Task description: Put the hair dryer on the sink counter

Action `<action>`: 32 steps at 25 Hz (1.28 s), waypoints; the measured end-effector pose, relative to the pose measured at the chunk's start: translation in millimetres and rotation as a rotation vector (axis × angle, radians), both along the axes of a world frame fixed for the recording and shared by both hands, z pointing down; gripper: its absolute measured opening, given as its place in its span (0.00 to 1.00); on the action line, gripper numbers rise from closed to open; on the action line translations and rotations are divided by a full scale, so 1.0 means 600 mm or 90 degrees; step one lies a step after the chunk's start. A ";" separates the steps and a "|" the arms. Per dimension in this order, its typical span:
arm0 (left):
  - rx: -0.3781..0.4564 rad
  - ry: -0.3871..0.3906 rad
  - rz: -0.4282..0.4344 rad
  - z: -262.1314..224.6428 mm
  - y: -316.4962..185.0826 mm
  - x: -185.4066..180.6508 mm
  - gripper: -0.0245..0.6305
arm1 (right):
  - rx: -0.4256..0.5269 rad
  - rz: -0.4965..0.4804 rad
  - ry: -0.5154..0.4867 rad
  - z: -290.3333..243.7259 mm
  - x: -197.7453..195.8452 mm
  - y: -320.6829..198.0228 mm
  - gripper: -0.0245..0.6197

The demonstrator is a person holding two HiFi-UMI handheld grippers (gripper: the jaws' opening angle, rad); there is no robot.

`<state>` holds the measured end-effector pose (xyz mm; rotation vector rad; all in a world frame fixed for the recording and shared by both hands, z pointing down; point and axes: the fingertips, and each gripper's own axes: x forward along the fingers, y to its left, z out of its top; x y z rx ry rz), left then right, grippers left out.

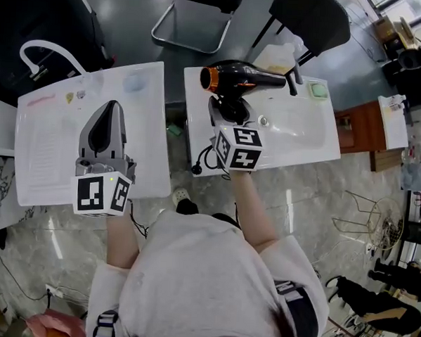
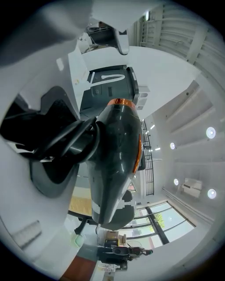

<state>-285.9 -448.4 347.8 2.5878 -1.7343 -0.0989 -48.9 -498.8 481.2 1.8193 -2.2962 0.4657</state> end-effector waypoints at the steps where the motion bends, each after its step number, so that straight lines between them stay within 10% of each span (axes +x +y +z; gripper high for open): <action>1: -0.001 0.002 -0.001 0.001 -0.001 -0.003 0.05 | -0.010 -0.002 0.009 0.009 -0.003 -0.004 0.42; 32: -0.056 -0.001 -0.059 0.056 0.008 -0.075 0.05 | -0.250 -0.012 0.073 0.254 -0.028 -0.079 0.42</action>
